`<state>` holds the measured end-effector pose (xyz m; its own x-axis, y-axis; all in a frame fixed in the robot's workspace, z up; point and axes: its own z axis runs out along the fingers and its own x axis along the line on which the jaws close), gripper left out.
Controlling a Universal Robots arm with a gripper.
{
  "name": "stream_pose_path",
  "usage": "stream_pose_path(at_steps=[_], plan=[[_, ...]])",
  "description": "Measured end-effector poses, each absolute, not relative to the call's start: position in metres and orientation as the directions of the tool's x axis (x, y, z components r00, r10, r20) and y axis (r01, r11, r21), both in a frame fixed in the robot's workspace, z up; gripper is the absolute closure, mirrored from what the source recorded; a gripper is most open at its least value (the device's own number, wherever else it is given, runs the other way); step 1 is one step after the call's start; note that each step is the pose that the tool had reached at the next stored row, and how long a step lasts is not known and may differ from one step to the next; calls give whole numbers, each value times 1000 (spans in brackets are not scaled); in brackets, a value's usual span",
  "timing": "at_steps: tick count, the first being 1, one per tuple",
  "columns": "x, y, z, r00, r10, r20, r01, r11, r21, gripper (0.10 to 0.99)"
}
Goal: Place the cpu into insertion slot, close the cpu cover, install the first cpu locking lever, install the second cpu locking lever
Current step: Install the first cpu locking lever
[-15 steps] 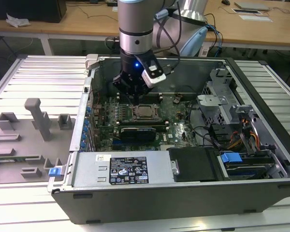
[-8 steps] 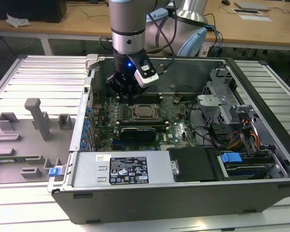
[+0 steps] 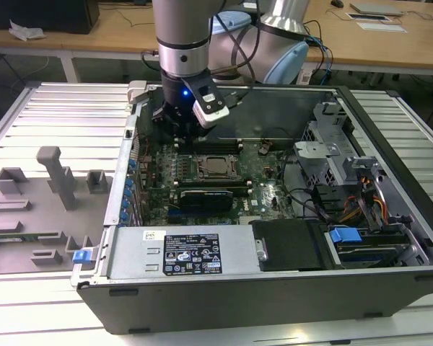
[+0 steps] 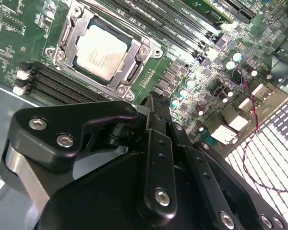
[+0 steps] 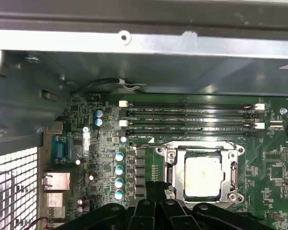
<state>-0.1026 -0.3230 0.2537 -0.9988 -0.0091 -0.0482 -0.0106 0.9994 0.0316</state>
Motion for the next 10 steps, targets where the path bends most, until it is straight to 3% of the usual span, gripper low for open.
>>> stream_pose_path(at_steps=[6,10], plan=[[-114,-323,254,-999,-7,-53,-9,999,50,980],[-121,-323,254,-998,-3,-56,-9,994,111,980]])
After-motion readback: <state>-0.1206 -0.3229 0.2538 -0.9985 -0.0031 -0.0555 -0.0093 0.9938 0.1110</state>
